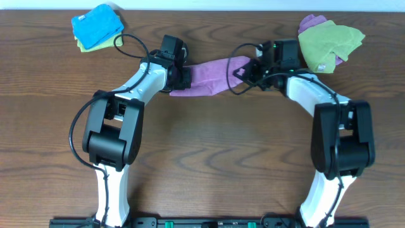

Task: Fold the cloth
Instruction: 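Fold the strip's right end leftward toward the left gripper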

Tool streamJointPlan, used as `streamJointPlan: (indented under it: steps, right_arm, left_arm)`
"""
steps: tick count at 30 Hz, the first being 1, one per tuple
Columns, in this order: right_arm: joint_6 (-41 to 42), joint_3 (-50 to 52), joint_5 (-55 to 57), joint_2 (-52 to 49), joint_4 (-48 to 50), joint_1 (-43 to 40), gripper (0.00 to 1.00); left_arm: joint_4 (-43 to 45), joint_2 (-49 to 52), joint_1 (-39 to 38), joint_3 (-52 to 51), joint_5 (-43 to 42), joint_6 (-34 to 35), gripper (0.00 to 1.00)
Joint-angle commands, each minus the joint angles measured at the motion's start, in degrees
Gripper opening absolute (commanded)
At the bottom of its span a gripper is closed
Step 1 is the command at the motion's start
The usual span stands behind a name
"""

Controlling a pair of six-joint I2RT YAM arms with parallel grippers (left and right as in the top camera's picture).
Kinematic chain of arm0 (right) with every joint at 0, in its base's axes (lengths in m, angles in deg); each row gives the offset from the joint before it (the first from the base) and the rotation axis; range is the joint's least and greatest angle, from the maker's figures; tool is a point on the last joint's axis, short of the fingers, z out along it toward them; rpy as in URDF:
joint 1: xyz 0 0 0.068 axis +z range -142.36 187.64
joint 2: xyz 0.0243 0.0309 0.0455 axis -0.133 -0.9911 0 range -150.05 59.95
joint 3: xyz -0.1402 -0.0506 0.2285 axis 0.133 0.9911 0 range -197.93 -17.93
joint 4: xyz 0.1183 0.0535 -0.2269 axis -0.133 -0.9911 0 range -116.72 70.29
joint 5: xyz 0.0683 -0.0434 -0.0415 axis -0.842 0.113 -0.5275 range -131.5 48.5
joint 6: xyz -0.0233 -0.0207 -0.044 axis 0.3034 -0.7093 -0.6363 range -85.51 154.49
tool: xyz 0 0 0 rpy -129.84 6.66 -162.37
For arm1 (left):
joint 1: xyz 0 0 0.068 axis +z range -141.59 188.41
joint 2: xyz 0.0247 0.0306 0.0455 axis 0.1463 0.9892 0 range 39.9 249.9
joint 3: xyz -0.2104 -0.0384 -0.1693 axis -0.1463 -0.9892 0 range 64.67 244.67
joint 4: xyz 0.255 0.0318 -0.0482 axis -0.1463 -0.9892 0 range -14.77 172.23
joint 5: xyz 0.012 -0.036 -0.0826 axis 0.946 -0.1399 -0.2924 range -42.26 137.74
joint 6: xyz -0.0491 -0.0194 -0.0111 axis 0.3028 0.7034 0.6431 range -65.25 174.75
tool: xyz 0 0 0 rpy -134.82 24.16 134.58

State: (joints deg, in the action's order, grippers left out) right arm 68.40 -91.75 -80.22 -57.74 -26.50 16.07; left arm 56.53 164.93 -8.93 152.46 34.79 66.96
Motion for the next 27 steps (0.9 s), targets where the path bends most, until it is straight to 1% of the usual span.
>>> streamJointPlan:
  steps: [1, 6, 10, 27]
  right_arm:
    - [0.37, -0.33, 0.76, 1.03, 0.46, 2.56, 0.02]
    - [0.39, -0.33, 1.14, 1.03, 2.29, 5.60, 0.02]
    - [2.54, -0.83, 0.70, 1.03, 4.81, 6.23, 0.01]
    - [2.51, -6.27, -2.25, 1.14, 3.96, 6.23, 0.01]
  left_arm:
    - [-0.55, 0.98, 0.44, -0.94, 0.87, 0.70, 0.06]
    - [-0.02, 0.98, 0.44, -0.94, 0.87, 0.72, 0.06]
    - [0.07, 0.96, 0.44, -0.94, 0.87, 0.72, 0.06]
    - [1.22, 0.96, 0.48, -0.94, 0.87, 1.14, 0.06]
